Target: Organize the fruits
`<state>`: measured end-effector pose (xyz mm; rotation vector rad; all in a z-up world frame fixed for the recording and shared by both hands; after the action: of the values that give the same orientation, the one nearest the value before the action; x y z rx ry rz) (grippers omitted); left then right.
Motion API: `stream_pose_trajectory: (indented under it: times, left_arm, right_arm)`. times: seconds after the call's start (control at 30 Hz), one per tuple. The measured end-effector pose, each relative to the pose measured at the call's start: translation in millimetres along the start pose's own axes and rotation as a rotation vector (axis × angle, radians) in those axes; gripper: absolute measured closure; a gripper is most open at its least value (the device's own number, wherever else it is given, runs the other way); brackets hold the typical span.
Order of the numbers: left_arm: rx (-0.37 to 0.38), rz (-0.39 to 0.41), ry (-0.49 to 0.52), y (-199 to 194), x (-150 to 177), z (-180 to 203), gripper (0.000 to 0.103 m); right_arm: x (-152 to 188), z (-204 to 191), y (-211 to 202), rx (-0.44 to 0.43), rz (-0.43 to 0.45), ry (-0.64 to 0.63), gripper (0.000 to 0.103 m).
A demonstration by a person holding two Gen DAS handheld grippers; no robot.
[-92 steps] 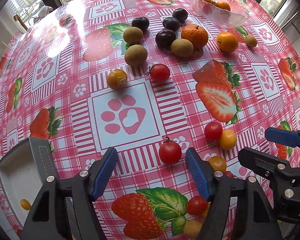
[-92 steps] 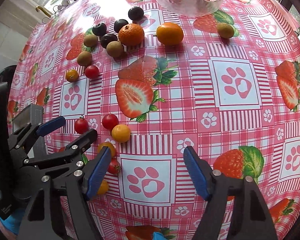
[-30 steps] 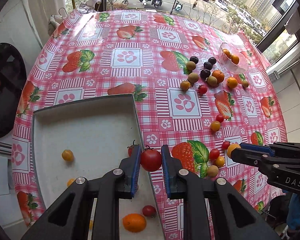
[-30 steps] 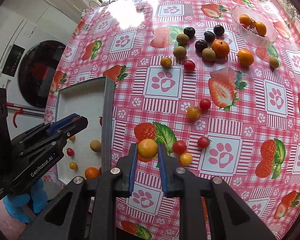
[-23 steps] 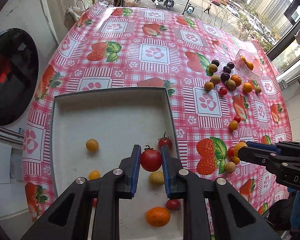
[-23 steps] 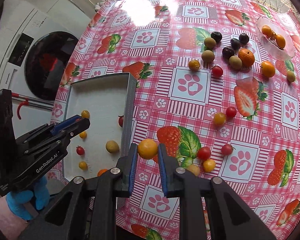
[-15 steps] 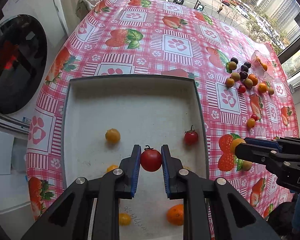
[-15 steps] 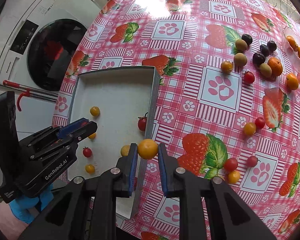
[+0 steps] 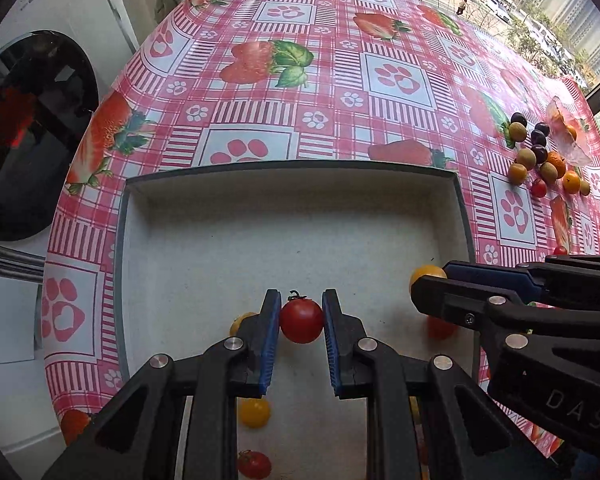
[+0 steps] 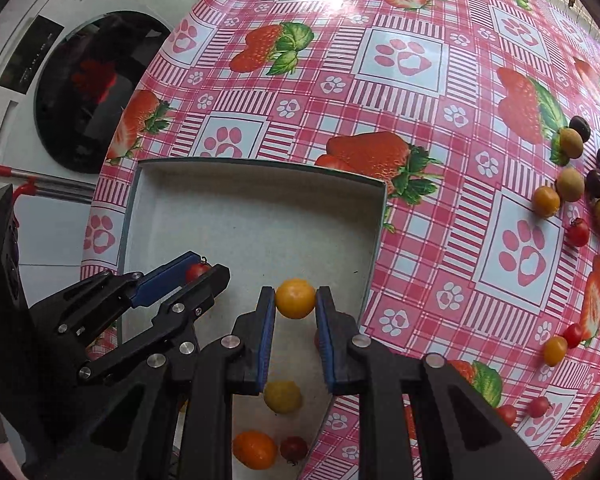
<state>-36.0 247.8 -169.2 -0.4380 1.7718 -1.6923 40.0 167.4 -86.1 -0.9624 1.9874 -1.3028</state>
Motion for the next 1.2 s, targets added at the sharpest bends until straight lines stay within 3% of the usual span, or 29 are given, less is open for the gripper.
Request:
stream_pose_trajectory:
  times: [0.3, 0.33, 0.37, 0.4, 0.43, 0.57, 0.67, 0.7, 0.87, 1.0, 1.2]
  left_arm:
    - [-0.038, -0.029, 0.071, 13, -2, 10, 0.076]
    - [-0.033, -0.027, 0.071, 12, -2, 11, 0.062]
    - [-0.037, -0.016, 0.070, 10, -3, 13, 0.049]
    - [-0.081, -0.006, 0.074, 8, -3, 10, 0.030]
    - [-0.112, 0.013, 0.075, 4, -4, 8, 0.023]
    - [-0.098, 0.010, 0.041, -7, -5, 1, 0.023]
    - [-0.102, -0.003, 0.018, -15, -2, -4, 0.021]
    - [-0.095, -0.004, 0.013, -18, 2, -9, 0.001]
    - [-0.080, -0.006, -0.002, -37, 14, -8, 0.000]
    - [-0.076, 0.005, -0.013, -53, 23, -6, 0.000]
    - [-0.126, -0.042, 0.003, -67, 42, -6, 0.000]
  right_arm:
    - [-9, -1, 32, 0.034, -0.080, -0.002, 0.078]
    - [-10, -1, 32, 0.026, -0.083, 0.004, 0.077]
    - [-11, -2, 33, 0.021, -0.087, 0.007, 0.069]
    - [-12, -3, 31, 0.014, -0.085, 0.006, 0.064]
    - [-13, -3, 29, 0.010, -0.079, 0.008, 0.063]
    - [-16, -6, 18, 0.002, -0.064, 0.000, 0.053]
    - [-15, -5, 4, -0.003, -0.049, 0.008, 0.030]
    - [-15, -7, -1, -0.020, -0.042, 0.014, 0.024]
    - [-4, -12, -27, -0.005, -0.009, 0.020, 0.016]
    - [9, -6, -52, 0.046, 0.025, 0.028, 0.000]
    - [34, -6, -68, 0.128, 0.013, -0.013, 0.000]
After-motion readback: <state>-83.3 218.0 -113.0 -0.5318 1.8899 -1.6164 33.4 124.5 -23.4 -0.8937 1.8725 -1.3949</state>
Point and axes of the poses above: each gripper's, at about its wrist camera, not at the fingertips, and y roughly the way its jaws point, z to its right, x to its underside, the point moved 6 cm from there along y, roughly the way its jaws point, and after that the axes turned 2 degrees about -x, right-handed, at the moved point
